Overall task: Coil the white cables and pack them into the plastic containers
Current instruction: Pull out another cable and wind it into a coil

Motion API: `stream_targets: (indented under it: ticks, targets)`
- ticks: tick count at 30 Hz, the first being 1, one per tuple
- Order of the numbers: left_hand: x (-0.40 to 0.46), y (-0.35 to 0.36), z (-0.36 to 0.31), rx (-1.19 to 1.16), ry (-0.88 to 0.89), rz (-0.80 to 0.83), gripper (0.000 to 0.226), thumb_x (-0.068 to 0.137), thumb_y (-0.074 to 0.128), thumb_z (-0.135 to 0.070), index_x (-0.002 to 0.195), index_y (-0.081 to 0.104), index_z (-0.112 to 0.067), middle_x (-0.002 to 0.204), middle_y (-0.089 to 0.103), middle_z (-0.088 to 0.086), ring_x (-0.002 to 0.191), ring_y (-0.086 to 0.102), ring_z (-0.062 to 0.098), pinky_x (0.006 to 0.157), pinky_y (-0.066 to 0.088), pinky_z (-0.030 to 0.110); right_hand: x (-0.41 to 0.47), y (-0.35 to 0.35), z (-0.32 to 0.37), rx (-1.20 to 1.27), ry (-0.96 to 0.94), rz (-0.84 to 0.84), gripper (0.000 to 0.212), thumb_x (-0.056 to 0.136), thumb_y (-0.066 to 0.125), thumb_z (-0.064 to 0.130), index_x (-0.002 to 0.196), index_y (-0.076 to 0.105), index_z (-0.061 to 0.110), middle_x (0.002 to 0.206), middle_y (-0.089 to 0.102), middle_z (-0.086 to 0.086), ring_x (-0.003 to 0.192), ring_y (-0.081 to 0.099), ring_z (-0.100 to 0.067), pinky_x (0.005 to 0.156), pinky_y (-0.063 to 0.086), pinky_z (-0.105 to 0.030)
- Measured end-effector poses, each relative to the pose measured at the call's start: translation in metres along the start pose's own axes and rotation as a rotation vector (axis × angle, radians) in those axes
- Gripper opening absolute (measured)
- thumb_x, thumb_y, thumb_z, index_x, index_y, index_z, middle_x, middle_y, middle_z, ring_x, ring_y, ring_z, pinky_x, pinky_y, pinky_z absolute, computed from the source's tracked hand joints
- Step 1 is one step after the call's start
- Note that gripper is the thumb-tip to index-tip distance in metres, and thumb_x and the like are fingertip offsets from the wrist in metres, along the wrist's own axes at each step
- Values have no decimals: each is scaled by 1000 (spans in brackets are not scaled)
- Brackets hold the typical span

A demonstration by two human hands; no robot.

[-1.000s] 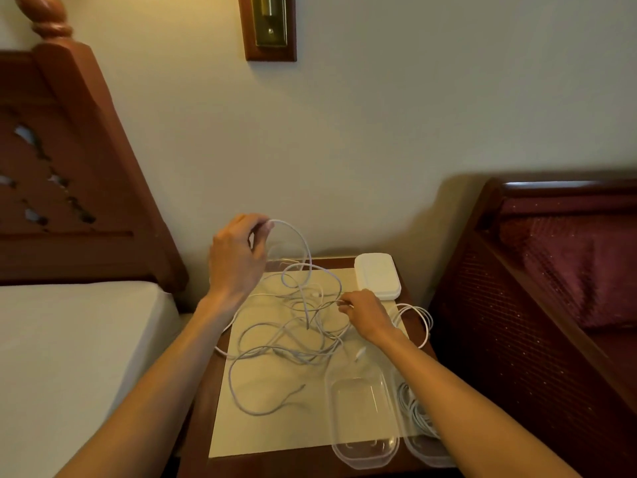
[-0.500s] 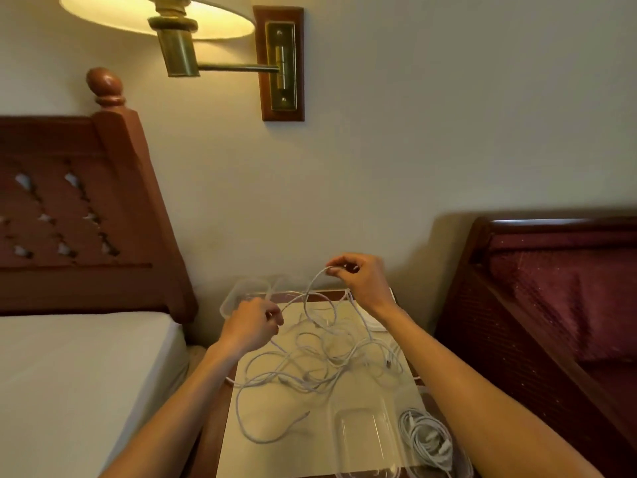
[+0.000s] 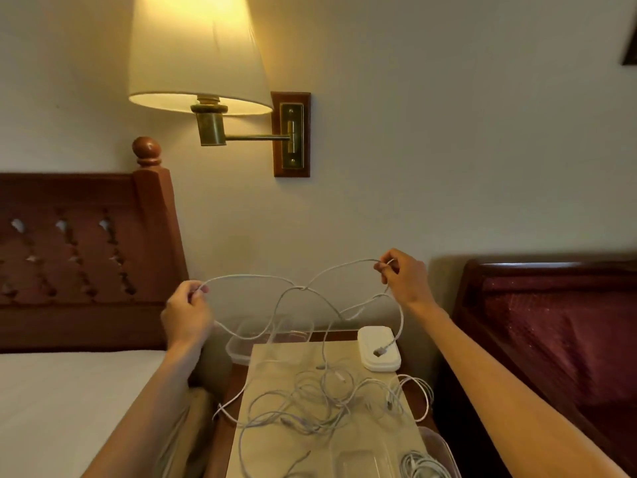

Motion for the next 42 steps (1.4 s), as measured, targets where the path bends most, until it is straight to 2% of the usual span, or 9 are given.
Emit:
stream_targets:
  ticks: [7,10,14,17,21,28,33,39,42]
  targets:
    - [-2,13,-44,-34,120,312,20,99,53,-25,87,69,-23,71,59,1,57,50,17,50,40,30,-4,3,24,67,13,117,12,91,66,25,85,69,15,70,71,2,51,56,-2,58,49,-19]
    - [-5,8,-65,-128,116,335,20,98,55,-25,87,71,-19,68,55,-1,50,41,12,47,33,26,-4,0,34,137,8,164,7,90,67,18,96,71,15,85,73,-2,63,65,-7,67,57,-23]
    - [-22,10,-108,-321,154,473,19,99,53,-20,92,69,-12,67,56,-2,40,33,5,36,26,19,-10,1,40,56,-11,173,42,88,53,-5,124,62,15,127,60,-4,86,69,-9,72,54,-12]
    - [-38,20,-142,-280,238,508,20,98,55,-22,88,69,-11,66,59,1,39,34,6,37,27,19,-31,10,68,57,-114,212,46,80,56,-4,120,65,17,125,61,2,95,63,-7,71,47,-6]
    - [-44,29,-175,-477,-28,492,18,96,58,-18,91,68,-4,64,54,2,40,31,8,37,23,21,-67,40,92,154,-187,445,56,71,66,3,121,59,26,121,59,14,99,59,-4,74,55,-23]
    - [-37,23,-188,-1105,-627,502,9,98,50,-9,93,57,-6,63,54,3,39,37,5,32,29,13,-79,61,66,76,-272,217,27,81,73,10,102,60,20,100,62,4,72,58,-13,66,52,-23]
    - [-15,-16,-187,-1553,-611,516,10,98,46,-8,104,54,-6,82,55,5,48,46,4,35,32,12,-71,49,21,147,-27,252,15,86,64,-1,79,69,12,77,69,0,69,62,-7,69,54,-28]
    - [20,-46,-145,-1273,-417,163,12,99,51,-13,106,58,-5,80,63,4,48,45,3,43,38,13,-54,0,12,373,95,137,7,92,58,-1,94,64,3,86,73,-7,86,70,-15,87,54,-27]
    - [13,-26,-113,-428,-323,365,36,95,61,-34,103,61,2,88,66,12,54,50,14,47,50,24,-42,-16,38,468,31,103,15,95,56,5,106,66,6,86,74,-8,83,70,-22,84,57,-31]
Point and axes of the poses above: each hand's wrist, its own x-axis towards the middle knuckle, its own y-axis out of the palm, z = x × y, the point moved 4 cm from there along x, towards the middle knuckle
